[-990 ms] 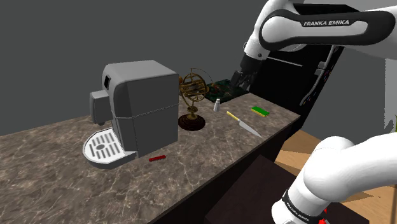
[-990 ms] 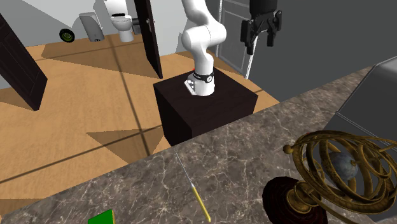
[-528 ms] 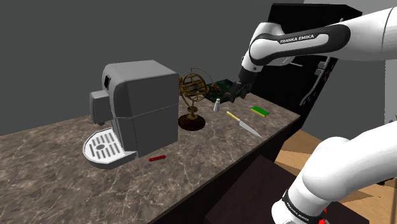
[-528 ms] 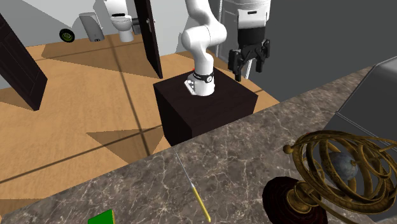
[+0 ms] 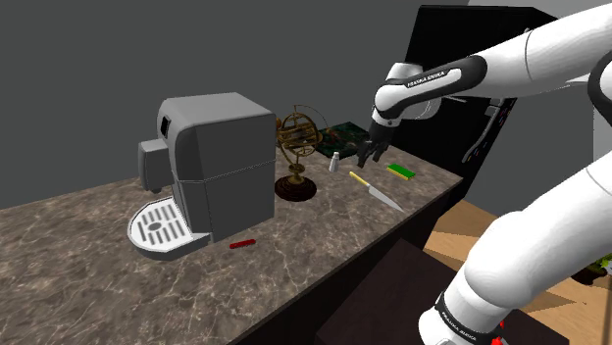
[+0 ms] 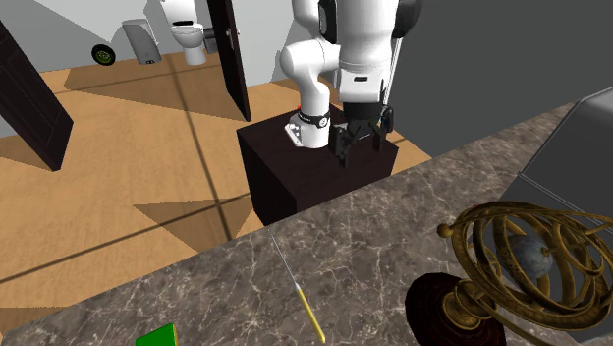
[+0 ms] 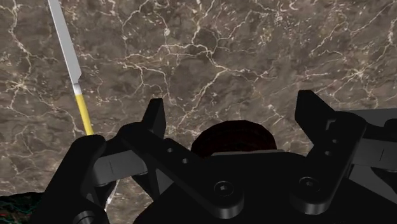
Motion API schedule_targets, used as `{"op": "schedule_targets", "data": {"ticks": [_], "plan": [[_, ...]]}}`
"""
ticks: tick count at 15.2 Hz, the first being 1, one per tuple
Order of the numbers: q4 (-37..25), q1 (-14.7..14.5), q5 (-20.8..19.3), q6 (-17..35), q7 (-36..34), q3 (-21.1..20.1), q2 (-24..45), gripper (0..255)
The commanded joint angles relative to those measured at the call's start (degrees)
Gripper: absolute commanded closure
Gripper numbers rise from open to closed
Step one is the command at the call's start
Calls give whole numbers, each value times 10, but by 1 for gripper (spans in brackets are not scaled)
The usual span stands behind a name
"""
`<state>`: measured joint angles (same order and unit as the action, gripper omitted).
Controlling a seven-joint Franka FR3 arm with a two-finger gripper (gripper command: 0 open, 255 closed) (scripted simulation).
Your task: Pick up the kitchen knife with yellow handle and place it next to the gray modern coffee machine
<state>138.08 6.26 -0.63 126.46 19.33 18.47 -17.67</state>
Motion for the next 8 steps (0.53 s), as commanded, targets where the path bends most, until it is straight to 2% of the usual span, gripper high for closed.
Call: {"op": "schedule_targets", "data": {"ticks": [1,8], "plan": [[-8,2,7,27,23,17,40,0],[-63,15,62,90,113,60,184,0]]}}
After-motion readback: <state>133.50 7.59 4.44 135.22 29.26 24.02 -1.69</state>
